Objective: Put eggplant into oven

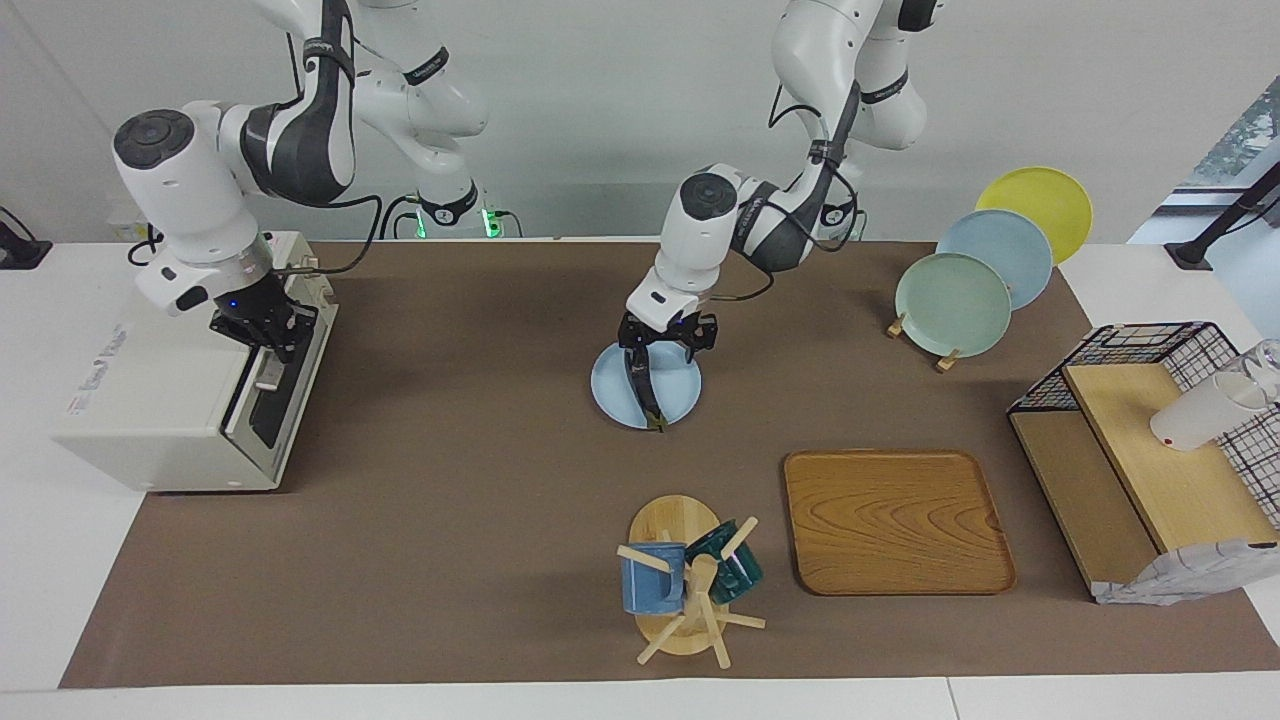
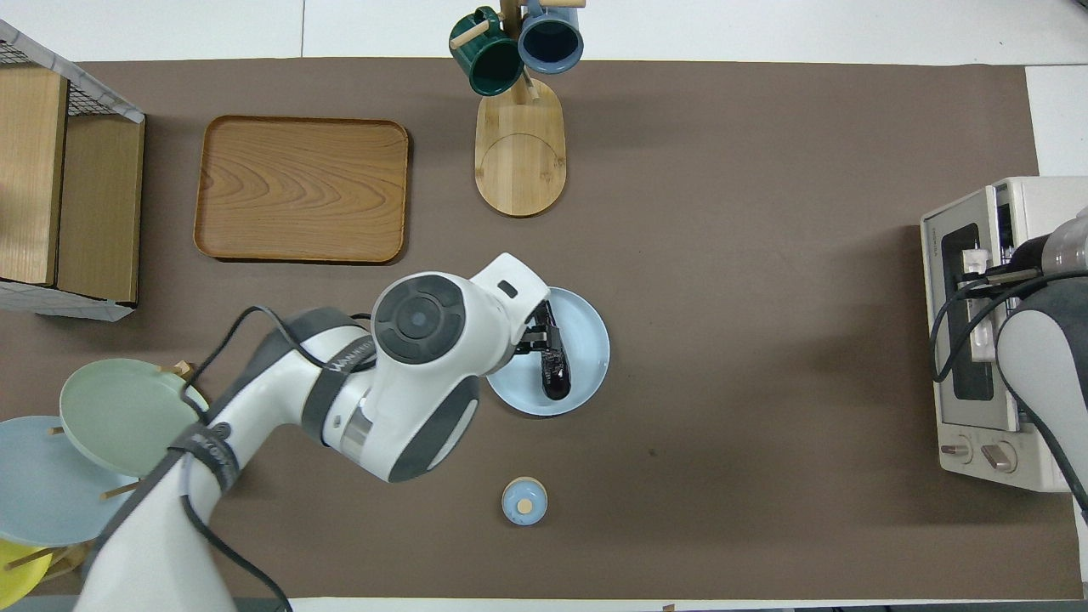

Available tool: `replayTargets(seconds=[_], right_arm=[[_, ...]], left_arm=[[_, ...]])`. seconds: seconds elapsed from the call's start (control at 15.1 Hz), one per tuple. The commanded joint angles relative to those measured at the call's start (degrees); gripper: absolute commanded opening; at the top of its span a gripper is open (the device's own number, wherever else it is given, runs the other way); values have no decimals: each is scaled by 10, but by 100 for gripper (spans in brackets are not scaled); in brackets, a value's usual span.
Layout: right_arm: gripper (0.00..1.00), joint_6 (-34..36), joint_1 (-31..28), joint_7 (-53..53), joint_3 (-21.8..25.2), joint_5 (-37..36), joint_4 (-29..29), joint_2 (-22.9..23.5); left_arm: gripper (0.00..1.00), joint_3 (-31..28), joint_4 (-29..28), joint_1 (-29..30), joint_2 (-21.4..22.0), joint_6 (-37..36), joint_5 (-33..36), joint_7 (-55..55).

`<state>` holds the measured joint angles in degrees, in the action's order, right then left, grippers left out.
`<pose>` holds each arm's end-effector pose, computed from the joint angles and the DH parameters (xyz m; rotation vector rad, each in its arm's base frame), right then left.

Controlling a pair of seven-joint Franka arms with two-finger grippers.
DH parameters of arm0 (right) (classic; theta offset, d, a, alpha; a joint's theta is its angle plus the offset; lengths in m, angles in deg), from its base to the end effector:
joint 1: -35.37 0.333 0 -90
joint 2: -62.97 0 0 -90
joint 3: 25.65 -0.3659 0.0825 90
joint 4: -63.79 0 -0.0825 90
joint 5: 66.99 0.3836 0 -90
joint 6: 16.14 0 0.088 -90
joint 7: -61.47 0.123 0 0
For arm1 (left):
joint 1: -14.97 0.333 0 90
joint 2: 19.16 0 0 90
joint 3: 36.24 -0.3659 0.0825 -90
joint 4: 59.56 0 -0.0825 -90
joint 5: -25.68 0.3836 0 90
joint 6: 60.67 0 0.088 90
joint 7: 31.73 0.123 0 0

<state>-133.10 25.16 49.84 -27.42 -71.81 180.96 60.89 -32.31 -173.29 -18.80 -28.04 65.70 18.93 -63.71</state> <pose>0.5369 -0.0854 0.4939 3.0570 0.1417 0.0286 0.4736 -0.3711 0.4281 3.0154 -0.0480 -0.0116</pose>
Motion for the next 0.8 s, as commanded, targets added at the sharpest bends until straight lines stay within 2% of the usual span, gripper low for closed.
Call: replayTargets(seconds=[0.0,0.27,0.53,0.73], right_arm=[[0,-70,5,-5,3,-5,41,33],[0,-112,33,41,2,-5,59,55],[0,-170,48,43,2,-3,91,59],[0,-193,49,43,2,3,101,73]], left_arm=[[100,1,46,66,29,-102,-6,67],[100,-1,82,170,41,-170,-6,182],[100,-1,91,254,65,-190,-1,248],[100,-4,119,297,64,-216,3,298]])
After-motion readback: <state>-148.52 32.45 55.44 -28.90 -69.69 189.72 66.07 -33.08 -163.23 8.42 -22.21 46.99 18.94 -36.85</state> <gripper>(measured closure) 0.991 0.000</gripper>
